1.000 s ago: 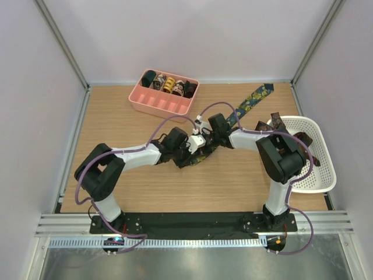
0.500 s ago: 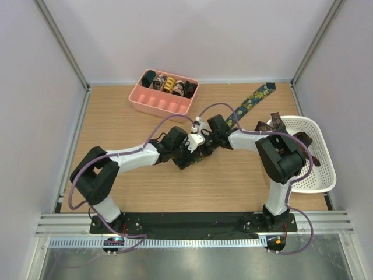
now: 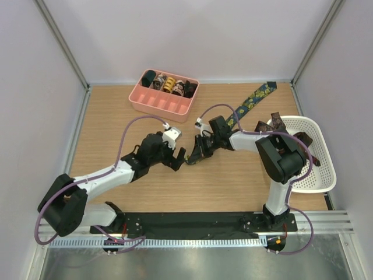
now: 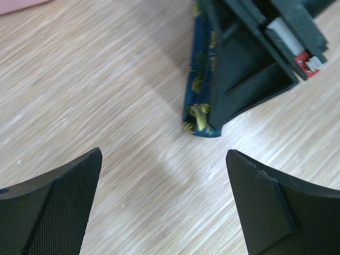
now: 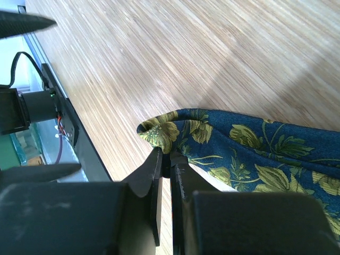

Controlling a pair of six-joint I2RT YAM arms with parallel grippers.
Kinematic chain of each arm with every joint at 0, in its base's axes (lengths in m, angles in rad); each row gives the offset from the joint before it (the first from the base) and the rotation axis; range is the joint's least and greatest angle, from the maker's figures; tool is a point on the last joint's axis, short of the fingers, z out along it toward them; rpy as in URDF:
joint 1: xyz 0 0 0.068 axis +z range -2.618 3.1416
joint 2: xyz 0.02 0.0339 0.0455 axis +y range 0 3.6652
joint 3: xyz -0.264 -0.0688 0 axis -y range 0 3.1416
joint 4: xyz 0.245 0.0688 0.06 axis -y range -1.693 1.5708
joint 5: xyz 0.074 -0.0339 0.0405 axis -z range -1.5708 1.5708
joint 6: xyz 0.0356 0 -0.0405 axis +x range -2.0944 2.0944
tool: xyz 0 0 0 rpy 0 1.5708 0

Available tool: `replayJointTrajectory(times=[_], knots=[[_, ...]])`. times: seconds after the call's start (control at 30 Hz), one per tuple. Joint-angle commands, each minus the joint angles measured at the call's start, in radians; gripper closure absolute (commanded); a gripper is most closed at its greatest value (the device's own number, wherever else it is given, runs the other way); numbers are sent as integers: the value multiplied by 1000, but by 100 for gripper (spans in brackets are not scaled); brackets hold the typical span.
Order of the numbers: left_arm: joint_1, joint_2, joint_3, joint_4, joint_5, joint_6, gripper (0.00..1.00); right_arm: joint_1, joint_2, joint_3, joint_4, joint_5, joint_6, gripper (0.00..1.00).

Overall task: Roll the ties
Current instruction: Roll the tie

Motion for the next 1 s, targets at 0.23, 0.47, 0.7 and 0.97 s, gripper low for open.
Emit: replayJointTrajectory(times=[0.23,0.47,0.7,0.97], knots=[[37,-52,-95,314,79,-11,0,18,-54,46,-10,-19,-20,99],[15,75,-40,309,297,152,0,18,-67,70,-58,-28,-47,99],[-20,200,71,189,239,259,1,18,-66,58,-30,-41,-19,99],[-20,318,134,175,231,309,6,4,-61,24,48,-62,64,99]])
